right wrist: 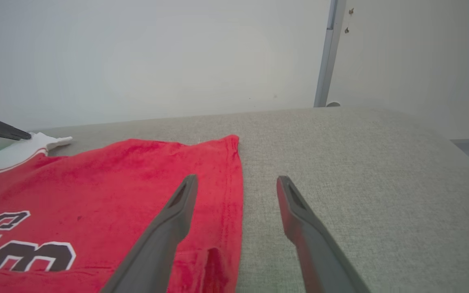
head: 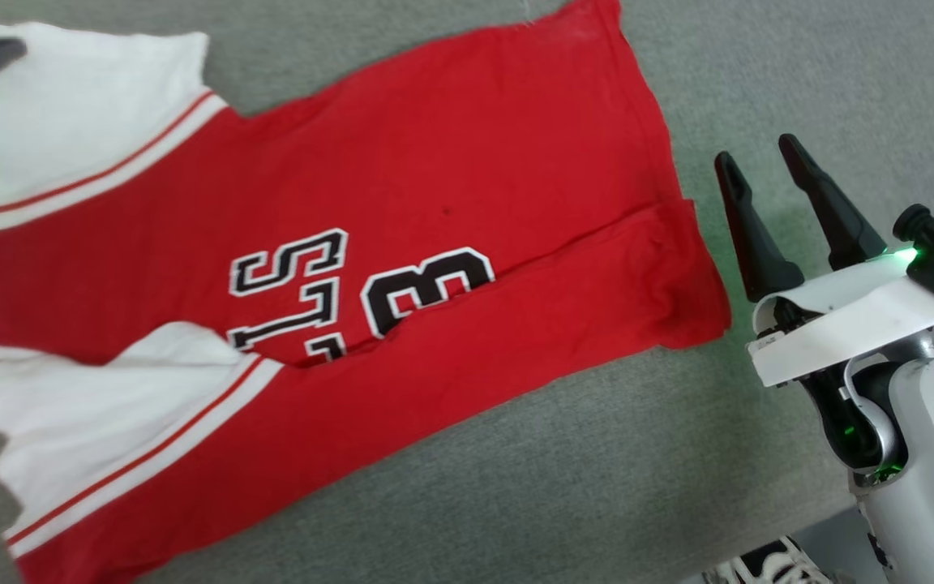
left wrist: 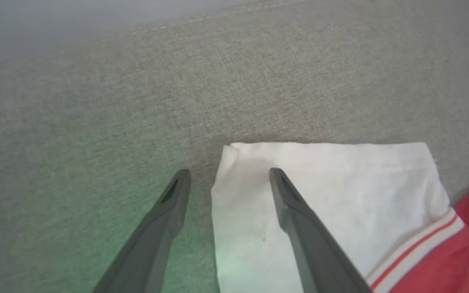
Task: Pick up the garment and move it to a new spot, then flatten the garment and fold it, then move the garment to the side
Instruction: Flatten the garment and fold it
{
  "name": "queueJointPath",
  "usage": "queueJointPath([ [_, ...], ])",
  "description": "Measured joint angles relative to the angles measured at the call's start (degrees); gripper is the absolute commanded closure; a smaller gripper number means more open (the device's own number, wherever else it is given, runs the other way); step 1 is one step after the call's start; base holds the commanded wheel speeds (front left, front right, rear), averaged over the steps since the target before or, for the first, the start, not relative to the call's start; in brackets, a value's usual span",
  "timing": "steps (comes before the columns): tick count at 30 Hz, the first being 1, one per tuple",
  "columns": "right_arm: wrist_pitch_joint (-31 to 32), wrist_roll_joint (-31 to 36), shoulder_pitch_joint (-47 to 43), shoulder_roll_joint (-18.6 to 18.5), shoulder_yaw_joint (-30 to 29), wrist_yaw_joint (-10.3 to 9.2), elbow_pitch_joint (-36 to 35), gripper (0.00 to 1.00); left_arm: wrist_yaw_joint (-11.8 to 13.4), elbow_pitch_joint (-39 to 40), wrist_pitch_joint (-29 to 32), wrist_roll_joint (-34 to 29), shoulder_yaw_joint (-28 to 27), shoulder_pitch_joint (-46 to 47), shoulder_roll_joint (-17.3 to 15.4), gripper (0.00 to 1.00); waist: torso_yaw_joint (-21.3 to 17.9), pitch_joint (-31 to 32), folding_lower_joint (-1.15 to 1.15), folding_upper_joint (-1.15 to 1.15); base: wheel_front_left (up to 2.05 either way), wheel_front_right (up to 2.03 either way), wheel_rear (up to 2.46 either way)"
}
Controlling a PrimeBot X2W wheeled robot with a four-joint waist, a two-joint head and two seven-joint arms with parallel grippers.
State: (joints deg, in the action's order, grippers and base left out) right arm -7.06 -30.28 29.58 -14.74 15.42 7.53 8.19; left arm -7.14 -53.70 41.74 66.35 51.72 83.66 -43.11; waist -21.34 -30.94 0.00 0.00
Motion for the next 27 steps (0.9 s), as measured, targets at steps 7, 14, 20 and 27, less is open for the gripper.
queueJointPath([
  [7, 0.05, -0.47, 0.07, -0.96, 0.03, 0.00, 0.33, 0.00, -0.18, -0.62, 4.13, 1.53, 0.78, 1.19, 0.00, 0.83, -1.35, -1.94, 0.00, 0.00, 0.00, 0.00, 0.00],
  [14, 8.77, -1.81, 8.95, -2.87, 2.40, 0.00, 0.40, 0.00, -0.18, 2.71, 3.10, 3.24, 1.52, 0.87, 1.83, 1.00, 0.90, -2.07, 0.00, 0.00, 0.00, 0.00, 0.00],
  [20, 26.09, -4.12, 25.07, -5.00, 8.27, 0.00, 8.62, 0.00, -0.19, 4.81, 2.49, 3.80, 2.74, 1.91, 3.81, 1.00, 3.44, -2.88, 0.00, 0.00, 0.00, 0.00, 0.00],
  [27, 42.50, -8.40, 38.56, -7.20, 11.63, 0.00, 21.40, 0.00, -0.19, 6.90, 1.32, 4.79, 3.98, 4.05, 6.57, 1.00, 6.67, -4.77, 0.00, 0.00, 0.00, 0.00, 0.00],
])
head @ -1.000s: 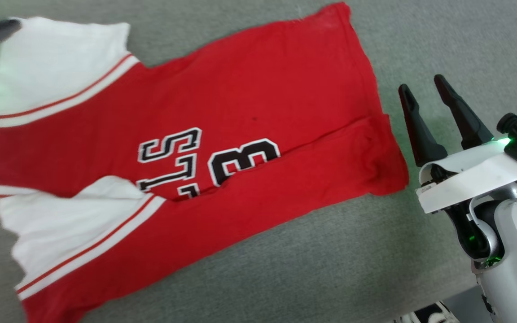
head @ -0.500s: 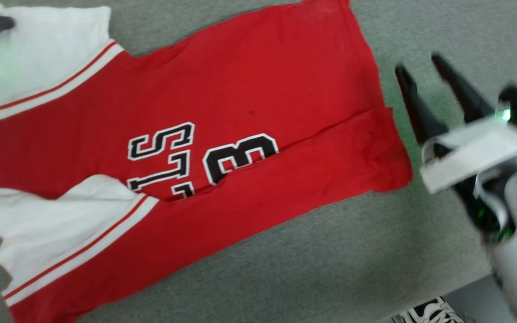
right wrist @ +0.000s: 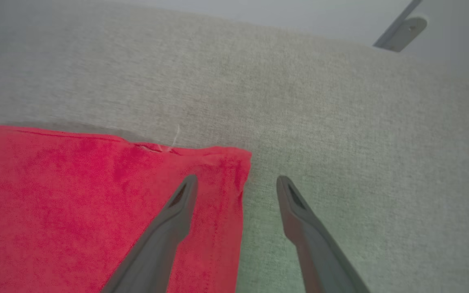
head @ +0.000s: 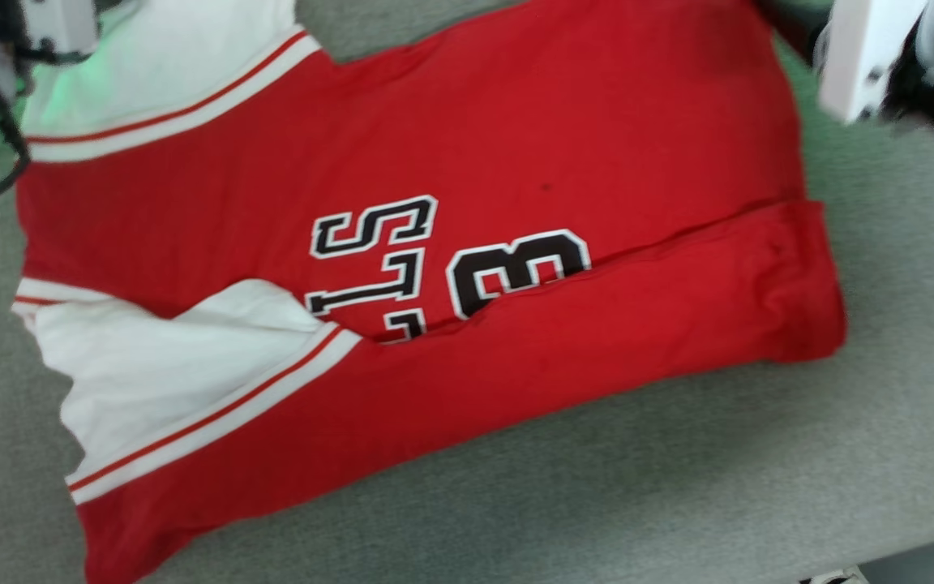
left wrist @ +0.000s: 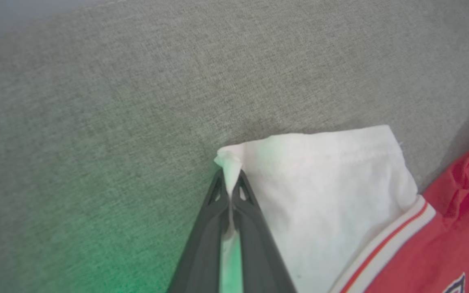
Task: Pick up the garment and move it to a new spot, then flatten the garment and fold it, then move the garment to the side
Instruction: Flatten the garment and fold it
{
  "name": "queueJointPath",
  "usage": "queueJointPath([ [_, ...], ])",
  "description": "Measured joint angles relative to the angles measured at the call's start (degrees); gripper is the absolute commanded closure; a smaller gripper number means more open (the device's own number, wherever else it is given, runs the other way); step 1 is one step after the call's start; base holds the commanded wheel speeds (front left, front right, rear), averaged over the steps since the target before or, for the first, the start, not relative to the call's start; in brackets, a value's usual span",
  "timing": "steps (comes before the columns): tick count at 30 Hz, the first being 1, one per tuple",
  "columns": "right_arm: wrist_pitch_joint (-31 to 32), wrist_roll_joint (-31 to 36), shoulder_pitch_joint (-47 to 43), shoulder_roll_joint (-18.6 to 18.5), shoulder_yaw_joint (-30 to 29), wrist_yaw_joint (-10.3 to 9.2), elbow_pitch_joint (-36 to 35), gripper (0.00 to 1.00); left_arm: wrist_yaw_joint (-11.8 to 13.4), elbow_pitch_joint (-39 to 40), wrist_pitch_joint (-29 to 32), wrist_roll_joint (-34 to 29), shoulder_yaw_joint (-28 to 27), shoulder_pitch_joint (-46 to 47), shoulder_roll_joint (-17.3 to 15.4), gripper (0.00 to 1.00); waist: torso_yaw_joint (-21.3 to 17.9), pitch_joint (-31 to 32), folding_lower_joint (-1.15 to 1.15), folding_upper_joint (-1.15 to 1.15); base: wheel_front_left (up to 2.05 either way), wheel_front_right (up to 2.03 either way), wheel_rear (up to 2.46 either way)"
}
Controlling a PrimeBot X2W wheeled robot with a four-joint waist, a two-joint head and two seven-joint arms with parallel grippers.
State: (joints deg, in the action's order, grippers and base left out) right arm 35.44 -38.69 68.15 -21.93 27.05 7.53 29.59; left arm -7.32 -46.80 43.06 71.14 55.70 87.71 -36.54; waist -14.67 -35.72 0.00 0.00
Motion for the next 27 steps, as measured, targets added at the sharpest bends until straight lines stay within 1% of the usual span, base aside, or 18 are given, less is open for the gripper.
queueJointPath([
  [2, 2.31, -0.04, 2.50, -0.20, 0.67, 0.00, 2.96, 0.00, -0.01, 0.68, -0.40, 0.43, 0.36, 0.47, 0.38, 1.00, 0.83, -0.71, 0.00, 0.00, 0.00, 0.00, 0.00],
  [6, 5.21, -1.99, 4.50, 0.33, 2.10, 0.00, 7.33, 0.00, -0.23, 1.69, -1.25, 1.13, 1.05, 1.24, 0.33, 1.00, 2.18, -1.99, 0.00, 0.00, 0.00, 0.00, 0.00],
  [11, 5.46, -3.37, 6.26, -0.29, 5.01, -0.02, 8.50, 0.00, -0.30, 2.55, -2.31, 2.03, 1.67, 1.81, 0.18, 1.00, 3.17, -3.02, 0.00, 0.00, 0.00, 0.00, 0.00],
  [12, 5.12, -3.71, 6.44, -0.56, 5.38, -0.02, 8.50, 0.58, -0.30, 2.75, -2.49, 2.24, 1.81, 1.88, 0.14, 1.00, 3.30, -3.08, 0.00, 0.00, 0.00, 0.00, 0.00],
  [14, 3.41, -4.27, 6.42, -1.08, 6.23, -0.02, 8.51, 0.96, -0.29, 2.97, -3.97, 2.98, 2.09, 1.68, 0.14, 1.00, 3.51, -2.89, 0.00, 0.00, 0.00, 0.00, 0.00],
  [15, 2.42, -4.72, 6.37, -1.35, 6.67, -0.01, 8.40, 1.00, -0.27, 3.15, -4.91, 2.99, 2.27, 1.44, 0.24, 1.00, 3.65, -2.67, 0.00, 0.00, 0.00, 0.00, 0.00],
  [17, 0.08, -5.83, 5.94, -1.63, 7.23, 0.00, 8.29, 1.00, -0.23, 3.79, -7.09, 3.46, 2.63, 0.65, 0.31, 1.00, 3.95, -1.97, 0.00, 0.00, 0.00, 0.00, 0.00],
  [20, -3.99, -7.03, 4.14, -3.23, 8.68, 0.00, 7.39, 1.00, -0.20, 6.58, -13.07, 4.37, 2.96, -2.38, 0.36, 1.00, 4.55, -0.27, 0.00, 0.00, 0.00, 0.00, 0.00],
  [23, -6.06, -9.11, 1.27, -5.00, 10.62, 0.00, 6.31, 1.00, -0.20, 10.71, -17.75, 5.99, 3.39, -5.63, 0.13, 1.00, 5.41, 2.06, 0.00, 0.00, 0.00, 0.00, 0.00],
  [27, -8.26, -11.77, -3.44, -7.82, 13.24, 0.00, 3.59, 1.00, -0.20, 17.81, -23.27, 8.38, 4.00, -10.23, -2.63, 1.00, 6.93, 5.88, 0.00, 0.00, 0.00, 0.00, 0.00],
])
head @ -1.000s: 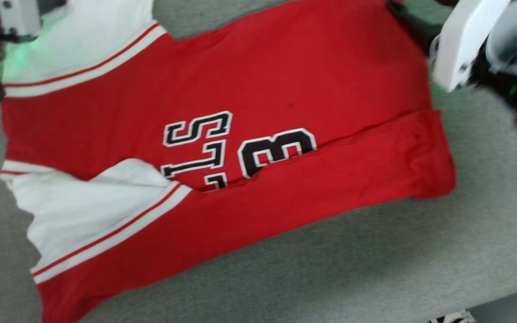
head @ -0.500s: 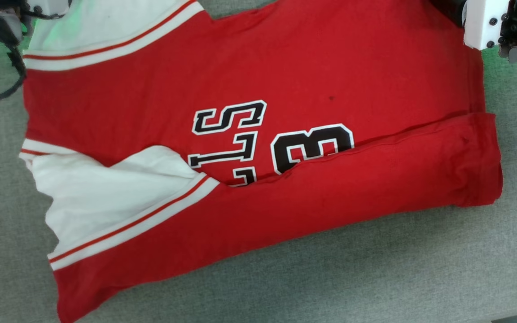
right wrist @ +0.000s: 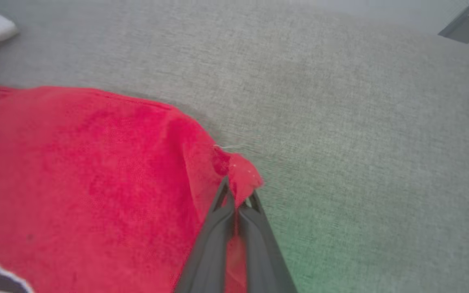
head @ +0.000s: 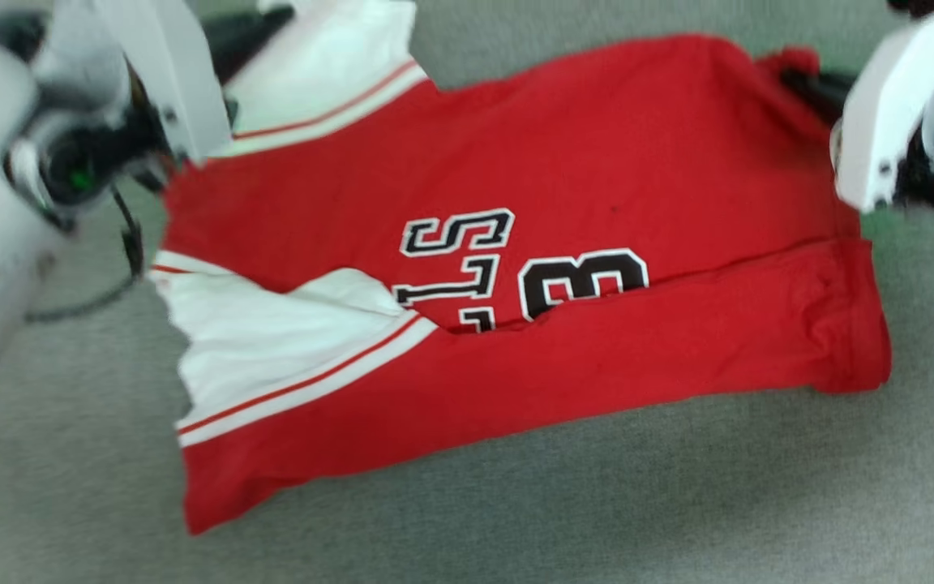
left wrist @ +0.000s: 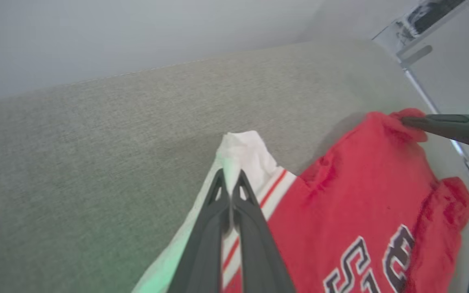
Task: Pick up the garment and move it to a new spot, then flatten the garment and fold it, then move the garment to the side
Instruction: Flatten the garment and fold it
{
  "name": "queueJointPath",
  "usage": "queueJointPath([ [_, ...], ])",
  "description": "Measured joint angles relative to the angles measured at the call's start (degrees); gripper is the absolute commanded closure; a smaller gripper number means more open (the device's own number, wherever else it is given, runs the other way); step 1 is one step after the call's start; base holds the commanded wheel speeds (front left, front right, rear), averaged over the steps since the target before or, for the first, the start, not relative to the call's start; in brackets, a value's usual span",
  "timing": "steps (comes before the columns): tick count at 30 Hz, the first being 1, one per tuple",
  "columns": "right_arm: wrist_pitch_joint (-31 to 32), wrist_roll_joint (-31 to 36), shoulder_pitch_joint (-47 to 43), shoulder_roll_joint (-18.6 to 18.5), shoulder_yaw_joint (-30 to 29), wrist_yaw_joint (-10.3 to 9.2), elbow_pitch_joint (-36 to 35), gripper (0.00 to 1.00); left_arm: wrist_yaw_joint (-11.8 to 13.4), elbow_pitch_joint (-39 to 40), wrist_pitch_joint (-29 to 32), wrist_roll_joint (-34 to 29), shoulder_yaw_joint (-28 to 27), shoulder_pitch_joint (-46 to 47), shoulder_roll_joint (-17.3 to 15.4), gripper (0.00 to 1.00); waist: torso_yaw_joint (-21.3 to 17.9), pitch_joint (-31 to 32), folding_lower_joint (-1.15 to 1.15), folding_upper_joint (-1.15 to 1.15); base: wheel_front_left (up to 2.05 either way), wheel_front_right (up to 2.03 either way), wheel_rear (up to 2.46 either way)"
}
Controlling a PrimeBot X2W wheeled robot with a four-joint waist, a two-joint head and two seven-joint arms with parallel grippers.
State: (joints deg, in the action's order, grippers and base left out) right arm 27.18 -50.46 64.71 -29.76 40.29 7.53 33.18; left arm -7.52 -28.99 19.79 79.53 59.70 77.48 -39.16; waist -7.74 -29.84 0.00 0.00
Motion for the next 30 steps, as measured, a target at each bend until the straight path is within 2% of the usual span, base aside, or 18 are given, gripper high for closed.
queueJointPath([
  [11, -2.86, -6.00, -14.56, -11.61, 3.01, 0.00, -11.26, 1.00, 0.00, 20.34, -13.36, 3.23, 3.09, -16.52, -10.48, 1.00, 5.29, 9.84, 0.00, 0.00, 0.00, 0.00, 0.00],
  [17, -4.53, -7.14, -23.86, -17.48, 0.82, 0.00, -17.67, 1.00, 0.00, 27.24, -21.16, 3.61, 4.55, -25.97, -15.39, 1.00, 8.57, 12.66, 0.00, 0.00, 0.00, 0.00, 0.00],
  [21, -5.52, -7.99, -29.64, -19.64, -2.68, 0.00, -20.12, 1.00, 0.36, 30.72, -25.82, 3.94, 5.22, -31.52, -18.00, 1.00, 9.94, 13.76, 0.00, 0.00, 0.00, 0.00, 0.00],
  [25, -5.93, -7.99, -34.48, -20.00, -6.27, 0.00, -21.21, 1.00, 1.72, 32.23, -28.30, 3.49, 6.62, -35.40, -18.61, 1.00, 10.48, 13.69, 0.00, 0.00, 0.00, 0.00, 0.00],
  [30, -5.71, -5.71, -37.11, -17.77, -9.83, 0.00, -20.87, 1.00, 1.97, 29.39, -29.94, 4.02, 7.34, -37.39, -15.44, 1.00, 10.66, 12.42, 0.00, 0.00, 0.00, 0.00, 0.00],
])
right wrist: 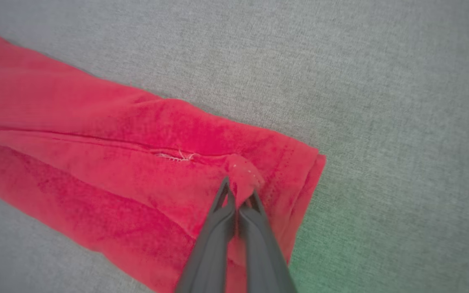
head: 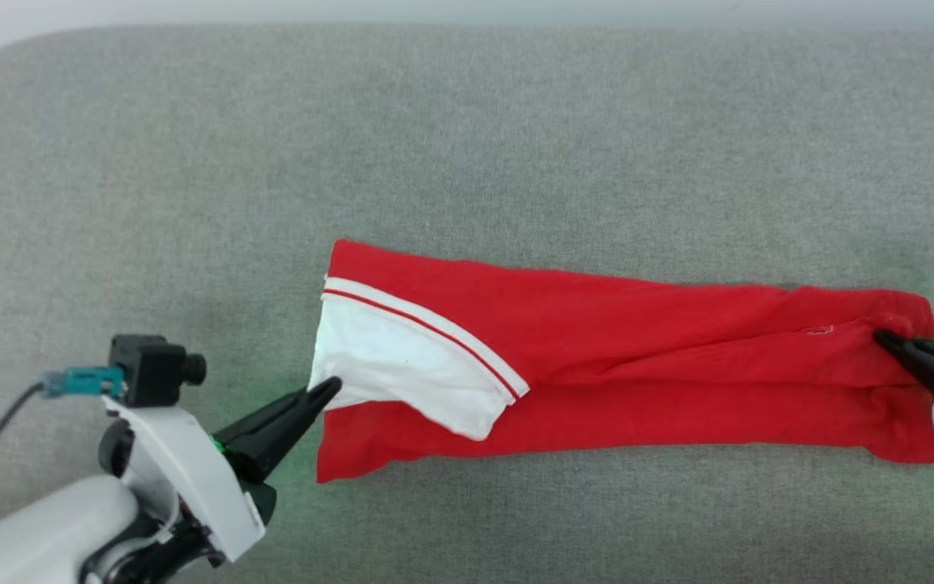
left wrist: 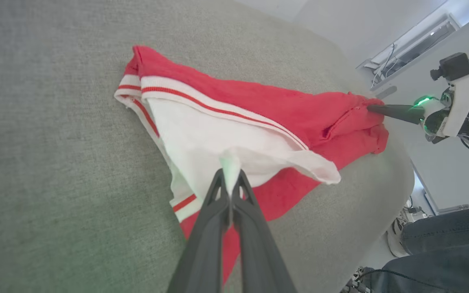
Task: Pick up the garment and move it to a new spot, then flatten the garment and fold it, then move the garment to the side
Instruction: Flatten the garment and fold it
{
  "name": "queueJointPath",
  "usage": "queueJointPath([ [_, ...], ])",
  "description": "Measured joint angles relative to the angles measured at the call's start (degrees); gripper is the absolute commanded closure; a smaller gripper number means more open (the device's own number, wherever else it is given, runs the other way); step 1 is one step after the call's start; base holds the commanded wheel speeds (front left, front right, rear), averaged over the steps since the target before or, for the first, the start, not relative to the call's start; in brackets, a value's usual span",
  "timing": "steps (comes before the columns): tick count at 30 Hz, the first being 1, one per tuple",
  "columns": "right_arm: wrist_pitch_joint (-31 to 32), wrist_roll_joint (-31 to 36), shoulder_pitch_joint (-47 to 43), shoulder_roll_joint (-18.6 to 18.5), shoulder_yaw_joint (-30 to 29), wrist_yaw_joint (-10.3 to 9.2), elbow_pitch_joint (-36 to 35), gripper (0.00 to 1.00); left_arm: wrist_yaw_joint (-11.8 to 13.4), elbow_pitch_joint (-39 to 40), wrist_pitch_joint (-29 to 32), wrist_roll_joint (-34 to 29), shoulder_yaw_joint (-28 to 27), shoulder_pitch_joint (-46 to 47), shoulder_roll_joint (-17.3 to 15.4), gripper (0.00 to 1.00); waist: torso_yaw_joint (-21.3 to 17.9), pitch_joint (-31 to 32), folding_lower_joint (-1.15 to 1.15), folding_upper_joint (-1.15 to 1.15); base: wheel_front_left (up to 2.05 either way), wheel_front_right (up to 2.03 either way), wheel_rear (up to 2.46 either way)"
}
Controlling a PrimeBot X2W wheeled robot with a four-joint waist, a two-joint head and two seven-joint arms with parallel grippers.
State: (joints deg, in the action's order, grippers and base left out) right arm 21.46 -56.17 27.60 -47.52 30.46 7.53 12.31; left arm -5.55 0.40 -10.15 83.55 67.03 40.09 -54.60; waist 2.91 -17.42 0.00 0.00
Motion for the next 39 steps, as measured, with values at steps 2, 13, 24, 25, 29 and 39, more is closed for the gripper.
queueJointPath([
  [2, 0.46, 0.66, -0.14, 1.68, -0.81, 0.00, 0.76, 1.00, -0.10, -3.08, -0.18, 0.21, 0.49, -0.24, 1.86, 1.00, -0.03, -0.78, 0.00, 0.00, 0.00, 0.00, 0.00],
  [13, 0.24, 4.83, 1.09, 6.78, -3.61, 0.00, 1.97, 0.59, -1.86, -16.47, -1.33, -0.79, 1.55, 0.75, 10.38, 0.59, -0.90, -3.89, 0.00, 0.00, 0.00, 0.00, 0.00],
  [24, 0.77, 2.41, -4.56, 5.11, -9.92, 0.00, -2.46, 0.00, -1.97, -16.77, -4.75, -2.26, -3.63, -3.76, 12.34, 0.00, 0.77, -0.96, 0.00, 0.00, 0.00, 0.00, 0.00],
  [25, 0.83, 1.91, -5.53, 4.68, -10.89, 0.00, -2.66, 0.00, -1.97, -16.81, -4.76, -3.01, -5.06, -4.48, 12.87, 0.00, 1.22, -0.72, 0.00, 0.00, 0.00, 0.00, 0.00],
  [29, 2.14, 0.11, -9.91, 3.75, -14.41, -0.01, -2.76, 0.00, -1.97, -16.66, -4.98, -6.02, -13.65, -9.27, 16.31, 0.00, 3.22, 0.17, 0.00, 0.00, 0.00, 0.00, 0.00],
  [39, 7.91, -0.44, -16.70, 3.56, -23.97, -0.01, 1.38, 0.00, -1.97, -18.63, -4.99, -20.91, -30.96, -20.69, 25.01, 0.00, 8.11, 2.00, 0.00, 0.00, 0.00, 0.00, 0.00],
])
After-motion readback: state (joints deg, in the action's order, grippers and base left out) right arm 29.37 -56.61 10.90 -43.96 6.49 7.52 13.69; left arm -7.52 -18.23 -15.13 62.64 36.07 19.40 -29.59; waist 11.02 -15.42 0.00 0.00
